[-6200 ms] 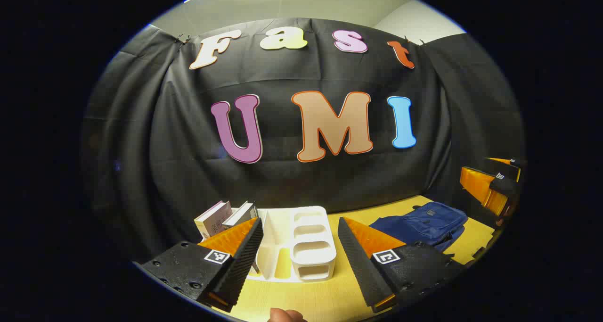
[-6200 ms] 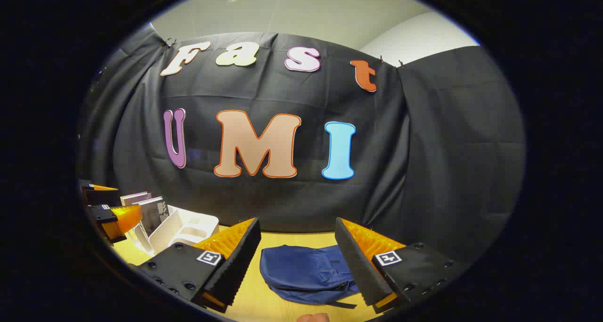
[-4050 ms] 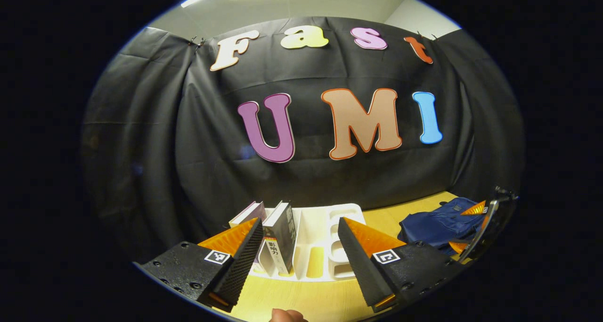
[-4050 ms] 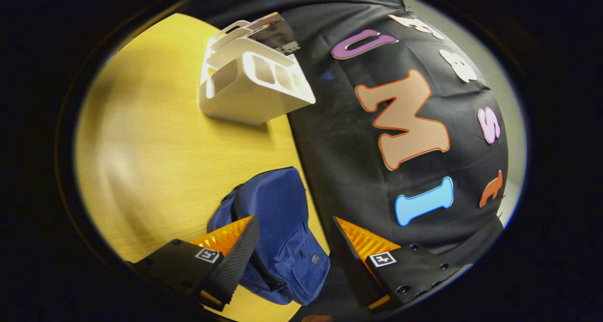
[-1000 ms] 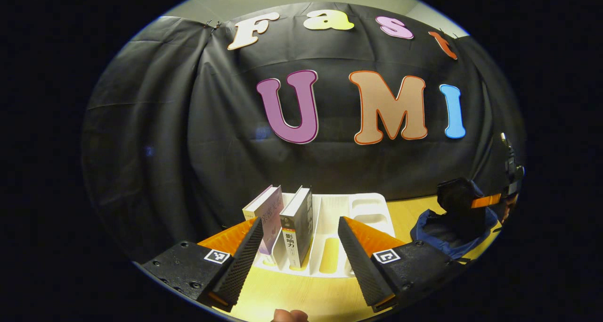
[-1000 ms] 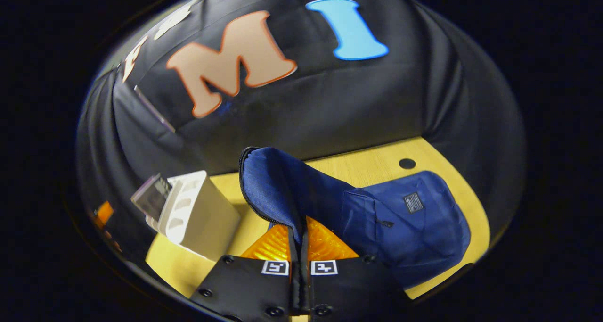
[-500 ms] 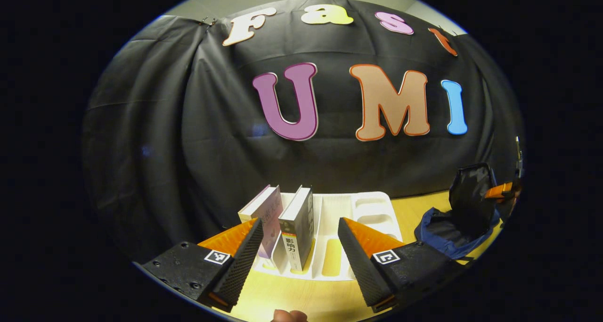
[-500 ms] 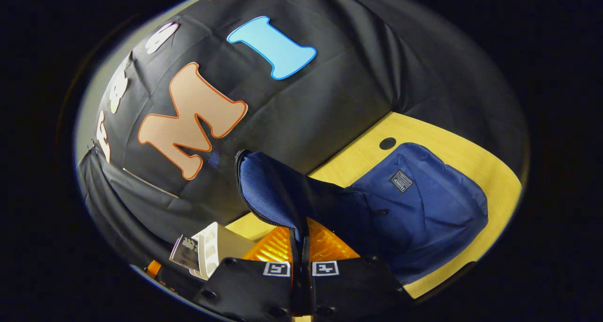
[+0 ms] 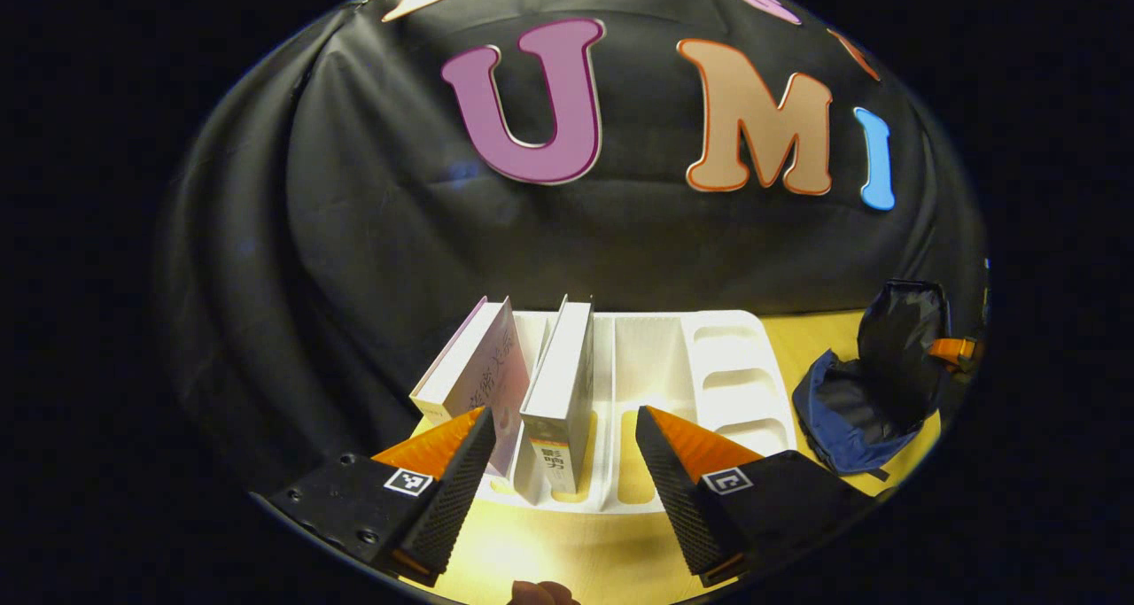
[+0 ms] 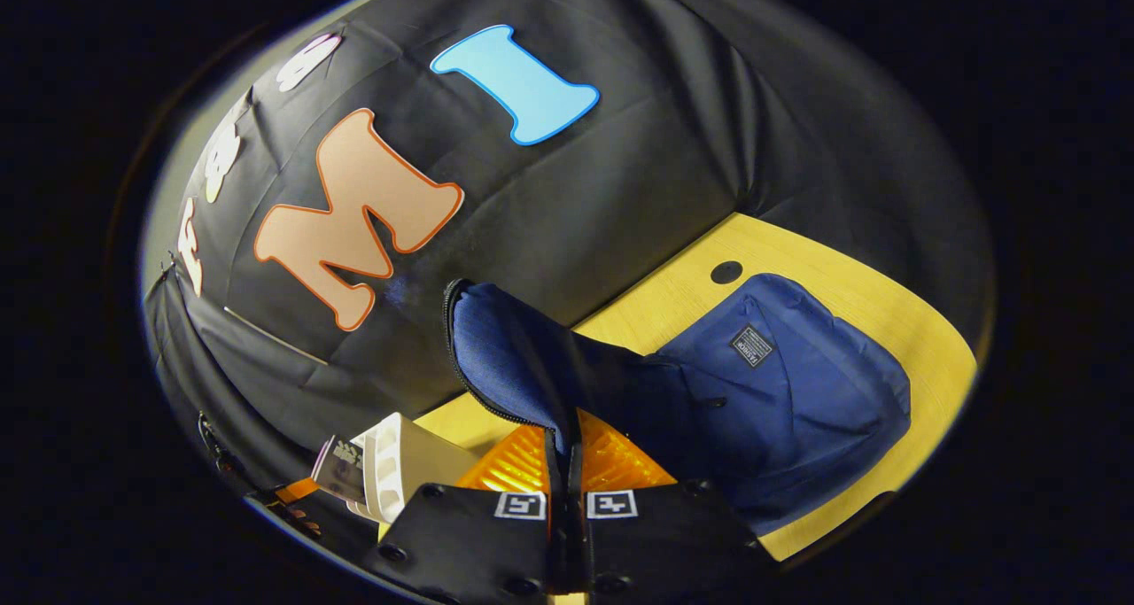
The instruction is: Open the schoolbag, grab two books from the bookshelf and put them into the schoolbag.
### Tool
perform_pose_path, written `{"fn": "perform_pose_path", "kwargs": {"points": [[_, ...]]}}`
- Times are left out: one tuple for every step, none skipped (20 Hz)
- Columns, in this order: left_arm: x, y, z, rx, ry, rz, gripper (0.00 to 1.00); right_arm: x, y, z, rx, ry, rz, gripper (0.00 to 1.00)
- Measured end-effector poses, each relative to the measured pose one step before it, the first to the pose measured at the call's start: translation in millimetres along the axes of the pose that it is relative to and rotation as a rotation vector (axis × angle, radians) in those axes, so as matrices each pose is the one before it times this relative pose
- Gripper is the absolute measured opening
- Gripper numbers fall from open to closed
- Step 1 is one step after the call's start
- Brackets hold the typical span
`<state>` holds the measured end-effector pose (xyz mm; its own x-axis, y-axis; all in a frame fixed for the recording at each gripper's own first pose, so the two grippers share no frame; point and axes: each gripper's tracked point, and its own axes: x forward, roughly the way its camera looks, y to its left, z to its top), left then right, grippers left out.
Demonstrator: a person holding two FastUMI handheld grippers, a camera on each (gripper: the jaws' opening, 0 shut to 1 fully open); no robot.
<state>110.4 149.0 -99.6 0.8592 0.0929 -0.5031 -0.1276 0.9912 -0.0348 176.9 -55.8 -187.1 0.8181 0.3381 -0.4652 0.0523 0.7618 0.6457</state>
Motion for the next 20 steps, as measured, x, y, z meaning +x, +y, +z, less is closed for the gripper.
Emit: {"fn": "perform_pose_path", "kwargs": {"points": [[9.05,1.85,-3.95,0.00385,0.05725,-0.0079,0.94,-0.02,-0.31,1.03,0.00075,-0.00275,-0.00089,0.03],[10.08,0.54,-2.35,0.00115,0.03887,-0.00651,0.94,-0.02,-0.05,0.11,0.00245,-0.00188,-0.00103,0.03],[8.21,0.98,-2.97,-0.00116,0.05106,-0.00344,0.94,-0.1,0.09,0.77,0.00079,-0.00003,-0.0002,0.03],[9.46,-0.6,-1.11,-0.00076,0.04006,-0.0098,0.94,-0.1,0.23,-0.45,0.0007,-0.00146,-0.00116,0.04],[6.65,4.22,-0.73,-0.00507,0.02589,0.0014,0.94,-0.4,0.4,1.06,-0.00083,-0.00109,0.00029,0.03],[5.92,0.39,1.69,-0.001,0.02566,-0.00426,0.95,-0.52,-0.98,0.34,-0.00281,-0.00288,-0.00138,0.03],[2.31,-0.82,1.33,0.00611,0.02178,-0.00096,0.95,0.42,-0.17,1.07,-0.00181,0.00002,-0.00081,0.03],[1.96,-0.11,4.32,0.01567,0.00926,-0.00299,0.94,-0.65,-0.04,0.13,-0.00085,-0.00108,-0.00181,0.04],[1.79,-0.28,2.55,0.02328,0.01239,0.00071,0.95,-0.15,-0.45,0.5,0.00127,0.00014,-0.00129,0.04],[1.82,-0.43,4.0,0.02499,0.01332,-0.00022,0.95,0.04,0.18,0.12,0.00219,-0.00248,-0.00081,0.03],[1.41,2.12,5.22,0.02379,0.01114,0.00682,0.95,0.39,-0.06,0.94,0.00196,-0.00073,-0.00034,0.03],[2.78,0.97,4.01,0.02273,0.01118,0.00194,0.95,-0.94,-0.46,-0.39,0.00164,-0.00231,-0.00085,0.03],[4.36,-0.91,2.75,0.02289,0.01754,-0.00254,0.95,0.32,-0.47,1.79,0.00184,-0.00048,-0.00011,0.03],[3.93,-3.63,3.12,0.01704,0.0188,-0.01135,0.94,-1.2,-0.29,-0.17,0.00079,-0.00122,-0.00104,0.03],[1.83,-2.02,-2.44,0.01322,0.02412,-0.01252,0.93,-0.28,-0.98,1.21,0.0013,-0.0023,-0.00103,0.03],[1.88,-1.08,-2.09,0.00663,0.03122,-0.00864,0.92,-1.04,-0.68,0.96,0.00126,-0.00202,-0.00165,0.03],[3.68,-0.84,-2.5,0.00854,0.03374,-0.0081,0.92,-0.72,-0.89,1.89,0.00333,-0.00293,-0.00076,0.03],[3.85,0.26,-1.52,0.01014,0.02982,0.00238,0.91,-1.77,-1.43,0.44,0.00166,-0.00257,0.0,0.03],[3.85,-1.56,-0.62,0.00819,0.01315,-0.00259,0.9,-0.97,-1.94,1.83,0.0018,-0.00395,-0.00102,0.03],[2.41,0.23,-0.78,0.00532,0.02258,0.0013,0.9,-2.07,-1.78,1.74,0.00351,-0.00199,-0.00035,0.03]]}}
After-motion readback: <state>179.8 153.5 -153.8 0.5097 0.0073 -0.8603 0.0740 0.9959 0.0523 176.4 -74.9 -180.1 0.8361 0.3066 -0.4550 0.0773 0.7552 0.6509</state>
